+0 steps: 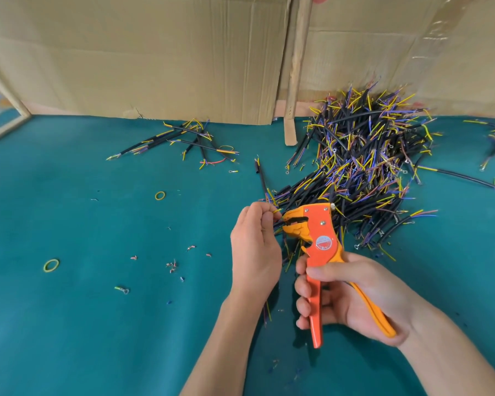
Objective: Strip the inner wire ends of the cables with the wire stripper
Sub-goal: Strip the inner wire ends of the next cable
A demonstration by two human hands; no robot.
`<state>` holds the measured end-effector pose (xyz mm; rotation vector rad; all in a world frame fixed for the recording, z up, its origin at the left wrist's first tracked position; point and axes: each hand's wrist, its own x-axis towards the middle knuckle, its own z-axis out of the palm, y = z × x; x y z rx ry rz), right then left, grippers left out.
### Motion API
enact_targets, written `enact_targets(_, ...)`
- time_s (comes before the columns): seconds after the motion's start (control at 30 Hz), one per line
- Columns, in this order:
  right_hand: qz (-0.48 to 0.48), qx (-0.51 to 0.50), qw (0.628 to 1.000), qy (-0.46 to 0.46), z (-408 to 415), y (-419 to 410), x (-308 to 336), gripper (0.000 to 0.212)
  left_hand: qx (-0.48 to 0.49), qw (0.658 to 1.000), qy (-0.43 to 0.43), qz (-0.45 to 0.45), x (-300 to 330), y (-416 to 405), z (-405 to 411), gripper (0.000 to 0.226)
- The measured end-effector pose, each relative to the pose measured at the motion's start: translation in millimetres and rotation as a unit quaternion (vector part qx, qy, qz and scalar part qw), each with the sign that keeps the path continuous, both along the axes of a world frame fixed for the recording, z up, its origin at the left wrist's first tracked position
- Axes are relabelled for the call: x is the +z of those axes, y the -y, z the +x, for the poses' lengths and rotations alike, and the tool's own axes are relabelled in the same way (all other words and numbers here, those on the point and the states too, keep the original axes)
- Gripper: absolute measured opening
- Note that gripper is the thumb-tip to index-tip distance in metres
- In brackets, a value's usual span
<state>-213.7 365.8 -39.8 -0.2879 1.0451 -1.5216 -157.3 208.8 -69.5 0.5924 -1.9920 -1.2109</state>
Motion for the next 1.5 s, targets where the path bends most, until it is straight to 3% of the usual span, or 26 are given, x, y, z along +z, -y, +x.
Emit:
enact_targets(0.67,0.028,-0.072,0.997,-0.029,12,6,6,0.028,-0.009,1.000,-0.022,0.006,2,-4,0,0.024)
enact_targets(0.83,0.039,-0.163,0.985,-0.044,14,13,5,0.036,-0.040,0.999,-0.020,0.025,1,-6,-2,0.018)
enact_targets(1.03,-0.062,-0.153,0.986,-0.018,7,7,7,0.024,-0.031,0.996,-0.039,0.069,3,-7,0,0.019)
enact_targets(1.27,-0.121,-0.180,0.976,-0.014,-4,2,3,0.048,-0.019,0.978,-0.084,0.192,27,-10,-14,0.008)
enact_targets(1.4,-0.172,-0.156,0.973,-0.002,-11,-4,-3,0.037,-0.124,0.989,0.008,0.079,63,1,-62,0.011)
enact_targets(1.5,-0.166,-0.164,0.972,-0.012,-14,-3,-7,0.041,-0.087,0.993,0.075,-0.023,86,39,-89,0.017)
